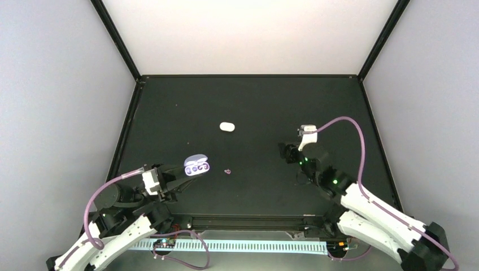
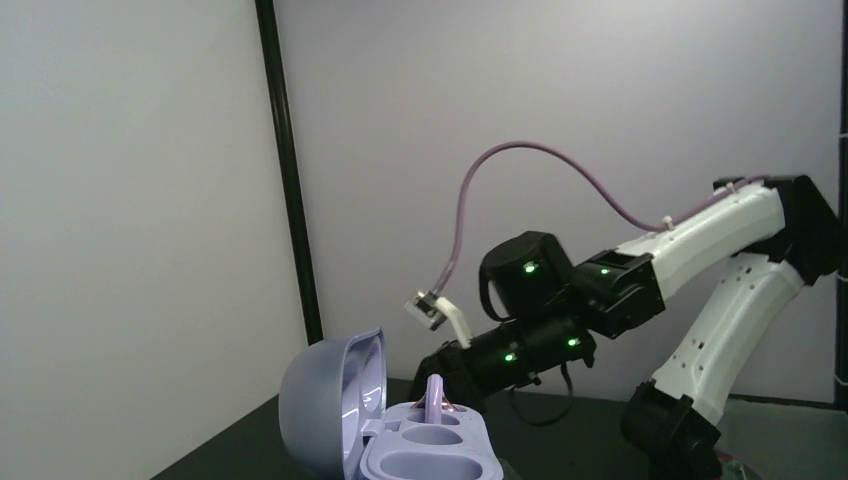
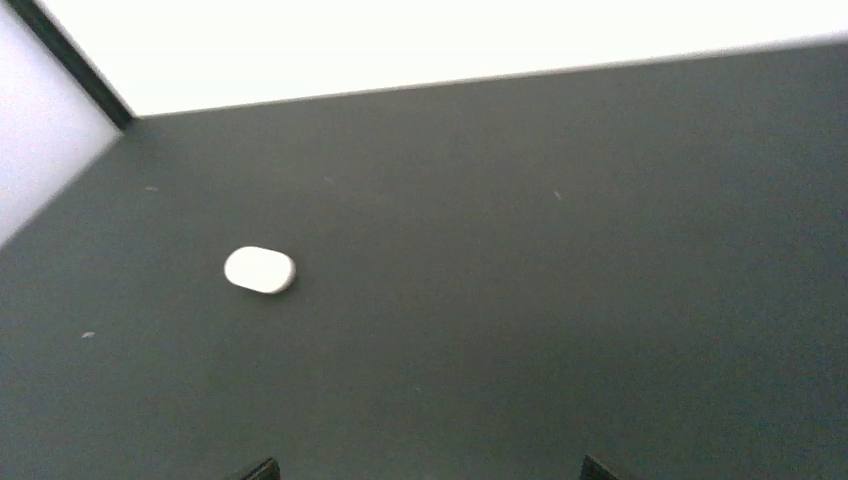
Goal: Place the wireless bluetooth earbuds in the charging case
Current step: Pick up the earbud from the center of the board.
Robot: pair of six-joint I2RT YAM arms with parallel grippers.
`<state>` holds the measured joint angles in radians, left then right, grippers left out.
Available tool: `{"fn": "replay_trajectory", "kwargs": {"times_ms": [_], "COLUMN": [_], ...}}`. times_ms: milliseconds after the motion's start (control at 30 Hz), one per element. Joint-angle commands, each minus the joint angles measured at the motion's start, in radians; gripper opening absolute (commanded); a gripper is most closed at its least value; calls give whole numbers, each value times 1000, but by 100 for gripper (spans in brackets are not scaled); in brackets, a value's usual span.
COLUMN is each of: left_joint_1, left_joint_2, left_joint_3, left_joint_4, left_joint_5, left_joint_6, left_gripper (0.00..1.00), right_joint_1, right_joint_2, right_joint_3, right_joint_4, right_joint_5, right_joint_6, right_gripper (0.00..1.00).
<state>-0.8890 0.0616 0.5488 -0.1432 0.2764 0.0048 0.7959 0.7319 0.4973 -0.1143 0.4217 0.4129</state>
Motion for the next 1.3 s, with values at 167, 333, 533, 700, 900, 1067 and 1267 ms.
{"fn": "replay_trajectory", "kwargs": {"times_ms": [167, 333, 533, 700, 900, 1067, 1267], "left_joint_1": [10, 10, 36, 104, 178, 179, 178], "left_joint_2": [58, 68, 92, 101, 102, 48, -46], "left_joint_3": [17, 15, 15, 15, 10, 5, -6], "left_joint_4": [-11, -20, -16, -6, 16, 16, 13], "left_joint_5": [-54, -89, -74, -21, 57, 73, 49], "left_joint_6": [5, 10, 14, 10, -16, -57, -66], "left_gripper": [2, 2, 2, 1, 2, 1, 2], "right_joint_1": [-117, 74, 202, 289, 248, 237, 247], "right_joint_2": [141, 214, 191, 221, 283, 320, 515], "right_joint_3": [-198, -237, -245, -218, -153, -73, 51], "right_joint_4": [325, 425, 459, 387, 316, 276, 235], "right_joint_5": [-176, -70, 132, 238, 199, 50, -209], "right_joint_6": [180, 50, -16, 44, 140, 136, 179], "right_gripper": [77, 83, 84, 86, 53, 28, 32]}}
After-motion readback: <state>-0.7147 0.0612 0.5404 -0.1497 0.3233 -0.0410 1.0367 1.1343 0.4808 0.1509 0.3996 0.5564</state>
